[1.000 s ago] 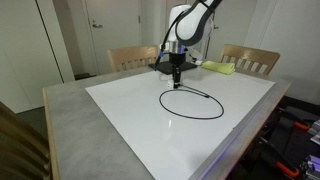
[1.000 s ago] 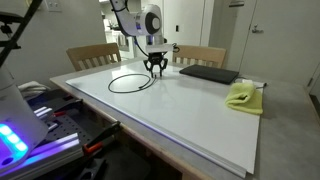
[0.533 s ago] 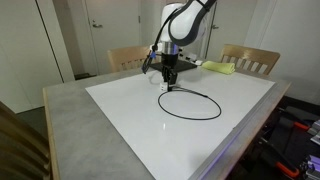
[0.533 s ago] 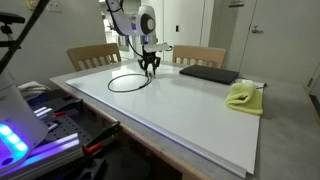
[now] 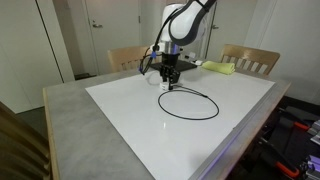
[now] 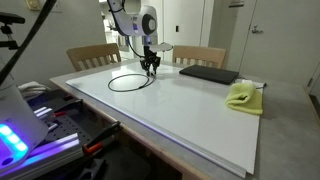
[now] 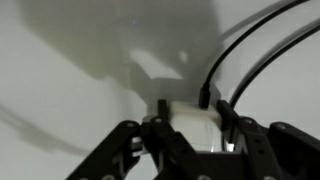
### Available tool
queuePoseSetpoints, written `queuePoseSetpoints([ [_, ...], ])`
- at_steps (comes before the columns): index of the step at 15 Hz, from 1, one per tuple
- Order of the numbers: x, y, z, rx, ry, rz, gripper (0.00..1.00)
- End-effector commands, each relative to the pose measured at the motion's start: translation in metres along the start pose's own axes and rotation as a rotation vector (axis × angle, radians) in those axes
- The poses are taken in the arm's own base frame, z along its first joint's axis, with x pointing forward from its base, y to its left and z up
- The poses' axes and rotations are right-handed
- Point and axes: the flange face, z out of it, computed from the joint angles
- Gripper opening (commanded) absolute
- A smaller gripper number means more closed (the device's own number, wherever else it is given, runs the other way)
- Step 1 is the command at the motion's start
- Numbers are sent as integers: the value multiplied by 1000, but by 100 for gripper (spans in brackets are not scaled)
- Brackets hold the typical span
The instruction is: Put the cable in a circle
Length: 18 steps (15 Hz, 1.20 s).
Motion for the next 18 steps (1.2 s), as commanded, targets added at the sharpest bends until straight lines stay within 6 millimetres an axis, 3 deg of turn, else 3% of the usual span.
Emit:
queuePoseSetpoints([
  [1,4,11,12,17,13,-140,27],
  [10,26,13,9,28,33,-416,27],
  [13,40,5,10,36,49,-497,27],
  [18,62,-2,6,0,56,-466,27],
])
